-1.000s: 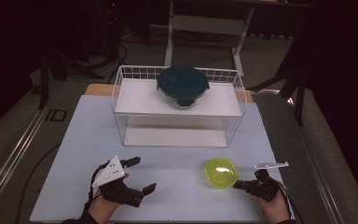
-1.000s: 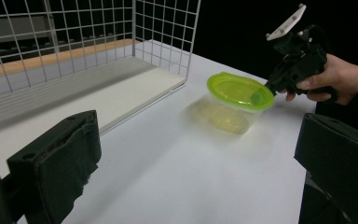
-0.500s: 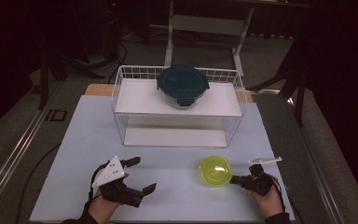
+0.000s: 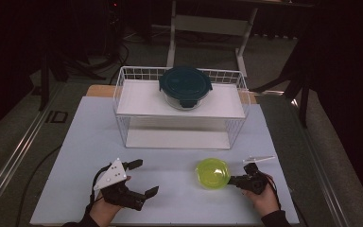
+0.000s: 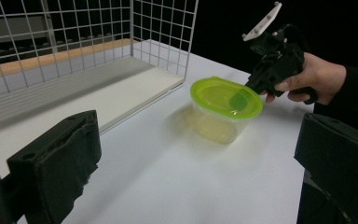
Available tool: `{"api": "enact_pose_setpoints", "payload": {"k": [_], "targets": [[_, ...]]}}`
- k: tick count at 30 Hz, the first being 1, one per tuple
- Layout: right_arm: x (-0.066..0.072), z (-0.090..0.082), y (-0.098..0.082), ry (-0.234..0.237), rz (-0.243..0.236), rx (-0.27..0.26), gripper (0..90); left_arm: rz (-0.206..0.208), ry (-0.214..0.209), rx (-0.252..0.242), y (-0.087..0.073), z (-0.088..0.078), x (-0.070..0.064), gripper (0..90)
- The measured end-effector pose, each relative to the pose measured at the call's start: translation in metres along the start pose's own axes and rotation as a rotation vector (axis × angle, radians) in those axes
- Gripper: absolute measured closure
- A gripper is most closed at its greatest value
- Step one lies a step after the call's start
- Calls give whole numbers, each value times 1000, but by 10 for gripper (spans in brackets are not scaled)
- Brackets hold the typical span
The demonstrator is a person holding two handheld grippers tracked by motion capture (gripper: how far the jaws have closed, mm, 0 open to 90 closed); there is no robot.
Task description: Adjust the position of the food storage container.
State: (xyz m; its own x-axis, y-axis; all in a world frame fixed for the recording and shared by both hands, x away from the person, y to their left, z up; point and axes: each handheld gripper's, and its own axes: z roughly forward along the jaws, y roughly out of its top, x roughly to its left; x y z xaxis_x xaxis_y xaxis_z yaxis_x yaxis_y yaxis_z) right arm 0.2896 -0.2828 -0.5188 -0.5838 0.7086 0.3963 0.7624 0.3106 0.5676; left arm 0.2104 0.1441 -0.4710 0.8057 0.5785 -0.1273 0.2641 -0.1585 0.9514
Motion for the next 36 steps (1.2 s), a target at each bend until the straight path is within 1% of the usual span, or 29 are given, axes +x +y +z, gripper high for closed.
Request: {"api": "enact_pose_setpoints", "payload": {"k": [2,4,8,14,19,20,22,32,36], "targets": [[3,4,3,14,-2,7,900,0,-1,2,0,0,0,0],[7,9,6,15,-14,14,900,1,-2,2,0,0,0,0],[13,16,12,34,-28,28,900,4,-1,1,0,0,1,0],[23,29,17,57,-45,52,900,2,-1,-2,0,-1,1,0],[28,35,21,75,-53,60,900,4,-2,-1,0,-1,1,0],[31,38,22,75,-61,65,900,5,-2,-1,0,-1,1,0],[33,41,24,89,-56,66,900,4,-3,-1,0,-1,1,0],[41,53,30,106,-71,75,900,3,-5,1,0,0,0,1],[43,56,32,102,-76,78,900,5,-5,2,0,0,0,0]]}}
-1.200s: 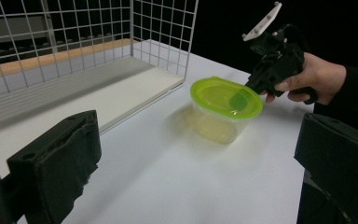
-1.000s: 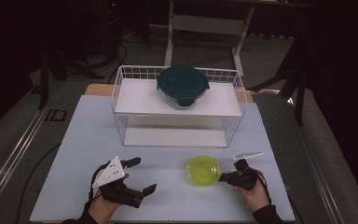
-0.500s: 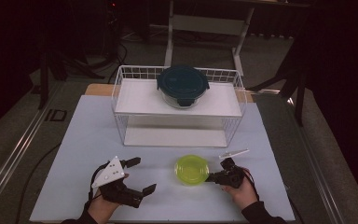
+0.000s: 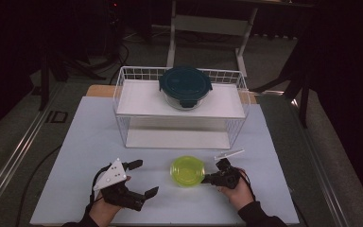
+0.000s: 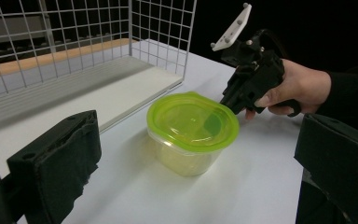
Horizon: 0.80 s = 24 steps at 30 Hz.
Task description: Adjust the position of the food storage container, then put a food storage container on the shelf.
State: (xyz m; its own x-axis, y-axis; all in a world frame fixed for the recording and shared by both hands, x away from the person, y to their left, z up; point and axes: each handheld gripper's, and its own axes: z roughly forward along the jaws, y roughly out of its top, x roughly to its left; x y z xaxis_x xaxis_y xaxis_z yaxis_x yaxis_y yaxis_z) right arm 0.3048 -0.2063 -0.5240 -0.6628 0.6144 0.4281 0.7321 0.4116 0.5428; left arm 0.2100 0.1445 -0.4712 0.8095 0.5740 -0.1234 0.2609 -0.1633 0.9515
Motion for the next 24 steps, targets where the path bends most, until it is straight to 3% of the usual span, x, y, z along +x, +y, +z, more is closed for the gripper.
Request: {"api": "enact_pose_setpoints", "payload": {"k": [7,13,18,24], "targets": [[0,5,4,-9,-7,4,900,-2,-1,-1,0,0,0,1],[-1,-1,3,-32,-14,-7,900,0,-4,5,-1,0,0,0],[-5,-23,3,-58,-16,-66,892,-23,-22,-5,0,1,0,0],[4,-50,5,-97,-46,-133,743,-24,-30,-1,3,3,-2,0]]}}
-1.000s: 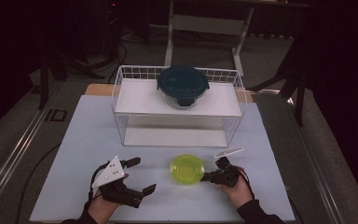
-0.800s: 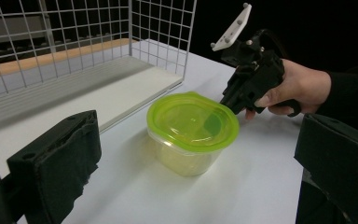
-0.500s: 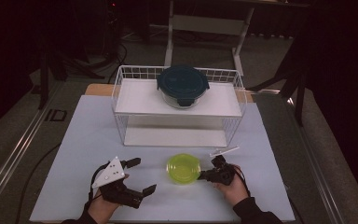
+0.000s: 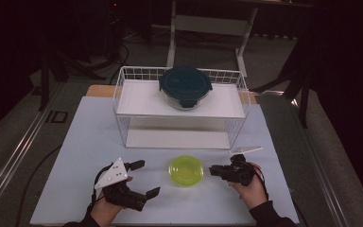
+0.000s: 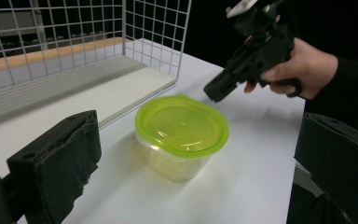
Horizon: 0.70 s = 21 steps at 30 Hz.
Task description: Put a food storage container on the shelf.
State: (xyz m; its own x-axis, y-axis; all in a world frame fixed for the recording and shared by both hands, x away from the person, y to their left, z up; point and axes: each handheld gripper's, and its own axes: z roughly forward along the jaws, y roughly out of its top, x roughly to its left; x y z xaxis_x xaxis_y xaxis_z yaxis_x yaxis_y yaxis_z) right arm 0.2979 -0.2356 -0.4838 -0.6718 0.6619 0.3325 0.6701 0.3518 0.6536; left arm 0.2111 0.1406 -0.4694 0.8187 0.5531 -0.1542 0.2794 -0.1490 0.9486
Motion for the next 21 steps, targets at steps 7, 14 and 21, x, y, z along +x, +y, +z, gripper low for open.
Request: {"api": "enact_pose_setpoints", "payload": {"k": [7,14,21], "targets": [[18,-23,4,-33,-64,-74,539,-5,-12,-17,14,-1,-1,0],[29,-33,9,-58,-103,-134,341,-13,-25,6,31,5,-2,1],[33,-38,14,-63,-143,-152,162,-34,-37,-5,42,16,-1,1]]}}
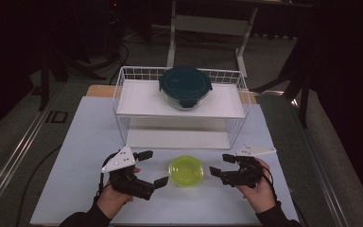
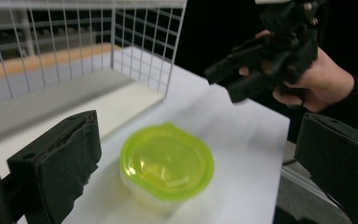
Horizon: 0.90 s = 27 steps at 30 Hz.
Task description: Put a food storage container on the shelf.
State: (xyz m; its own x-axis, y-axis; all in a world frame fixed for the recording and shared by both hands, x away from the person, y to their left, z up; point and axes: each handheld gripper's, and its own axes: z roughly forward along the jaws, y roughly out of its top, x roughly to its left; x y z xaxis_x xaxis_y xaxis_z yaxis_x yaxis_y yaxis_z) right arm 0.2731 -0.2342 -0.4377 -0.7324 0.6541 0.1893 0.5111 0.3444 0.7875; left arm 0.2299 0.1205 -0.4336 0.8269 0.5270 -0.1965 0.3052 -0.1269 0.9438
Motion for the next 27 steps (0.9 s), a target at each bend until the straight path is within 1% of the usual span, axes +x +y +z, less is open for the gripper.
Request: {"api": "enact_pose_setpoints", "payload": {"k": [1,2,4,5,6,9,11,13,15,16,17,20,21,23,24,25,26,27], "targets": [[0,0,1,17,0,-1,153,6,2,2,2,2,-1,1],[0,-1,2,22,3,-11,150,14,7,8,3,4,-2,1],[1,-3,4,41,-3,-23,141,25,3,25,7,8,-2,1],[1,-3,5,51,-1,-30,142,24,1,41,8,10,-2,1],[1,-3,6,49,5,-40,146,18,-4,57,9,12,-1,0],[1,-2,9,49,-3,-37,153,-11,-2,97,12,20,4,0],[-1,-1,10,52,3,-46,164,-50,-14,113,14,24,9,0],[-2,-1,11,46,9,-54,165,-57,-9,118,14,28,12,0],[-4,0,12,43,8,-58,164,-65,-9,133,13,32,12,0],[-4,1,12,40,13,-53,164,-76,-10,145,12,35,13,0],[-6,3,12,47,16,-45,156,-82,-13,154,11,37,14,0],[-8,7,11,62,40,-30,139,-121,-15,186,8,41,19,1],[-7,9,10,66,53,-21,138,-139,-5,202,5,43,21,1],[-7,13,9,62,85,-3,133,-150,4,215,2,45,23,1],[-8,16,8,72,106,13,127,-155,7,224,1,46,24,1],[-8,18,8,80,114,19,110,-158,4,224,-1,46,25,1],[-8,20,7,70,127,20,109,-164,1,225,-1,47,25,1],[-9,22,7,59,130,23,109,-179,-1,234,-2,48,27,1]]}}
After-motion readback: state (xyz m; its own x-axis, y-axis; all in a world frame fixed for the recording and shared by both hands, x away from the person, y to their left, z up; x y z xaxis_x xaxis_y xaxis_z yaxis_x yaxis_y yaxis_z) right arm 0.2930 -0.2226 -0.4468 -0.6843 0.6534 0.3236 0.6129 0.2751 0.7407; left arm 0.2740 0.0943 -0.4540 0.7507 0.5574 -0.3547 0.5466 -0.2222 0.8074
